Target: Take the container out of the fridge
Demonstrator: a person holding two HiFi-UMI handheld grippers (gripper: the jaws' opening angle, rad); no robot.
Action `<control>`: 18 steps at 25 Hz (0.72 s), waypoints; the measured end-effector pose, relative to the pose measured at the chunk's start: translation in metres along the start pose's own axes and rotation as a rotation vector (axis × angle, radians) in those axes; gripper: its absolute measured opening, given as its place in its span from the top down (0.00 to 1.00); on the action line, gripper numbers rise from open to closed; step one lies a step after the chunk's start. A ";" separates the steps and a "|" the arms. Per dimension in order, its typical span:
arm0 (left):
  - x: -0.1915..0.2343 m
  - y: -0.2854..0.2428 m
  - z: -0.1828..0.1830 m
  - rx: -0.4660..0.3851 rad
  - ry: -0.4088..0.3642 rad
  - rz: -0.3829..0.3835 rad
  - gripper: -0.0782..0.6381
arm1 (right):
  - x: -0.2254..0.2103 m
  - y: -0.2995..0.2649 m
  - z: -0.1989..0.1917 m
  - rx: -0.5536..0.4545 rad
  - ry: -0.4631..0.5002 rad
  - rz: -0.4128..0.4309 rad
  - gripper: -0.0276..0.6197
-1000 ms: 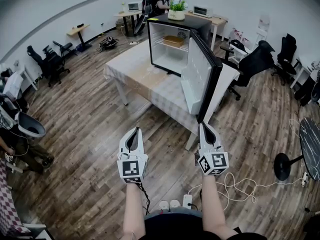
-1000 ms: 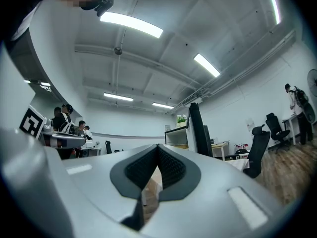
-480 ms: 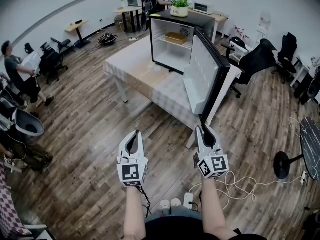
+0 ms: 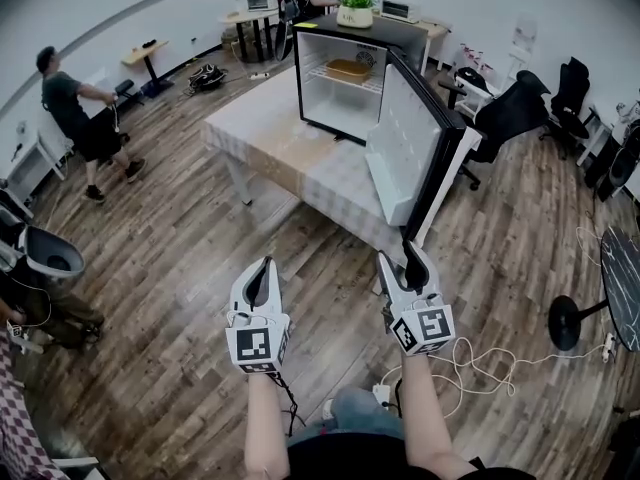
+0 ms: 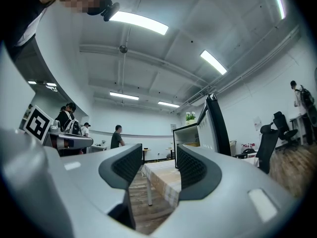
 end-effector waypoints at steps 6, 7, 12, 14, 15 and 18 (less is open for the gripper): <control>0.010 -0.014 0.003 -0.018 -0.004 -0.001 0.88 | -0.002 -0.021 0.001 -0.023 0.002 0.003 0.61; 0.012 -0.018 0.003 -0.021 -0.005 0.001 0.88 | -0.002 -0.026 0.001 -0.027 0.005 0.006 0.61; 0.028 -0.050 0.010 -0.043 -0.022 0.003 0.88 | -0.008 -0.067 -0.001 -0.059 0.017 0.021 0.61; 0.040 -0.067 0.013 -0.054 -0.035 0.008 0.88 | -0.010 -0.090 -0.003 -0.076 0.023 0.030 0.61; 0.046 -0.076 0.013 -0.059 -0.040 0.012 0.88 | -0.011 -0.104 -0.005 -0.084 0.025 0.035 0.61; 0.072 -0.111 0.009 -0.070 -0.047 0.032 0.88 | -0.017 -0.150 -0.019 -0.103 0.024 0.049 0.61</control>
Point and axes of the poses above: the fingertips, and each gripper's own axes: y backward along the fingers, x to its left, z out of its top, the point moved 7 cm from there along y, backward along the fingers, and after that the axes turned 15 degrees about y, right-handed, at the moved point
